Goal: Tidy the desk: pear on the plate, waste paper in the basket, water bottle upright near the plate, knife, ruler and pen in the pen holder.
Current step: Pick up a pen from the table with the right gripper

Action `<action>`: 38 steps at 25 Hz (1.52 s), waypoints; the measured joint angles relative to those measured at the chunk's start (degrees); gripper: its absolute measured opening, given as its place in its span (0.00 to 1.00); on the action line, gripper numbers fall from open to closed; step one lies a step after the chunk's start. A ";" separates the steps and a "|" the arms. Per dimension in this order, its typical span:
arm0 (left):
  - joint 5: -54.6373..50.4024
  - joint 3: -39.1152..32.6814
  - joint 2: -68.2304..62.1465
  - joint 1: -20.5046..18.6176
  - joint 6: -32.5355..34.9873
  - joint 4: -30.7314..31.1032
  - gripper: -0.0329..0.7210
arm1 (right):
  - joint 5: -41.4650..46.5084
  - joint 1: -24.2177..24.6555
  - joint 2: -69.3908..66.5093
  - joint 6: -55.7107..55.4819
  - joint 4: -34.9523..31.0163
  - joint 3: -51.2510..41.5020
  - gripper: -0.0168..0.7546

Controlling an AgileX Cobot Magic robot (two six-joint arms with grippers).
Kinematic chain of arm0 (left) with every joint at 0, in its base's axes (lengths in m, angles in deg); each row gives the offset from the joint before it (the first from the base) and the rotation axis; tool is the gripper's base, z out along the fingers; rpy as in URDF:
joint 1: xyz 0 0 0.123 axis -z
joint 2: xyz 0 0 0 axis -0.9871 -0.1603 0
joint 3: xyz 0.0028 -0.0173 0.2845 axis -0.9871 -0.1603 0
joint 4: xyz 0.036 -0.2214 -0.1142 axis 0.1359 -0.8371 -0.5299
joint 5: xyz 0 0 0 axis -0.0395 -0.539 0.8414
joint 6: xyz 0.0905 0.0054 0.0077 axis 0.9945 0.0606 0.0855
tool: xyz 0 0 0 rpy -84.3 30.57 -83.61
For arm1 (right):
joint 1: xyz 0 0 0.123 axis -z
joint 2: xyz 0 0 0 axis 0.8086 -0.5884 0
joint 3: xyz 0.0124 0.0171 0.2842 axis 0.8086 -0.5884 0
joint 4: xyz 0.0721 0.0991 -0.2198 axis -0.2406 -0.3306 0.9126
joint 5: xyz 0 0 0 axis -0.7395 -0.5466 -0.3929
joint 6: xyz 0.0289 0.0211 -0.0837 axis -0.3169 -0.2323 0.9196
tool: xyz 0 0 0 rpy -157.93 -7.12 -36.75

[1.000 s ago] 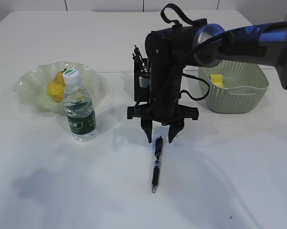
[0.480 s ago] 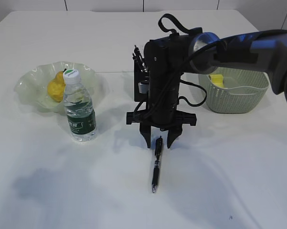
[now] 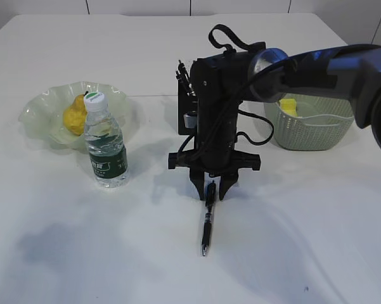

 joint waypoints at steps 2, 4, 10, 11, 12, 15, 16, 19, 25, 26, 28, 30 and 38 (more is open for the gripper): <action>0.00 0.00 0.00 0.00 0.00 0.00 0.64 | 0.11 0.00 -0.03 -0.09 0.08 0.00 0.34; 0.00 0.00 0.00 0.00 0.00 0.00 0.64 | 0.34 0.00 -0.12 -0.09 0.13 0.00 0.31; 0.00 0.00 0.00 0.00 0.00 0.00 0.64 | 0.82 0.00 -0.43 -0.09 0.22 0.00 0.16; 0.00 0.00 0.00 0.00 0.00 0.00 0.64 | 0.82 0.00 -0.43 -0.09 0.27 0.00 0.15; 0.00 0.00 0.00 0.00 0.00 0.00 0.64 | 0.82 0.00 -0.43 -0.09 0.27 0.00 0.15; 0.00 0.00 0.00 0.00 0.00 0.00 0.64 | 0.82 0.00 -0.43 0.52 0.27 0.00 0.14; 0.00 0.00 0.00 0.00 0.00 0.00 0.64 | 0.93 0.00 -0.43 1.48 0.27 0.00 0.14; 0.00 0.00 0.00 0.00 0.00 0.00 0.64 | 0.93 0.00 -0.19 4.76 0.50 0.00 0.14; 0.00 0.00 0.00 0.00 0.00 0.00 0.64 | 0.93 0.00 4.73 8.54 4.09 0.00 0.14; 0.00 0.00 0.00 0.00 0.00 0.00 0.64 | 0.93 0.00 5.75 9.38 4.92 0.00 0.14; 0.00 0.00 0.00 0.00 0.00 0.00 0.64 | 0.93 0.00 7.47 11.16 5.66 0.00 0.14; 0.00 0.00 0.00 0.00 0.00 0.00 0.64 | 1.15 0.00 9.13 13.06 5.66 0.00 0.14; -1.78 0.00 0.00 0.00 0.00 0.00 0.64 | 1.40 0.00 14.30 17.36 5.47 -1.30 0.14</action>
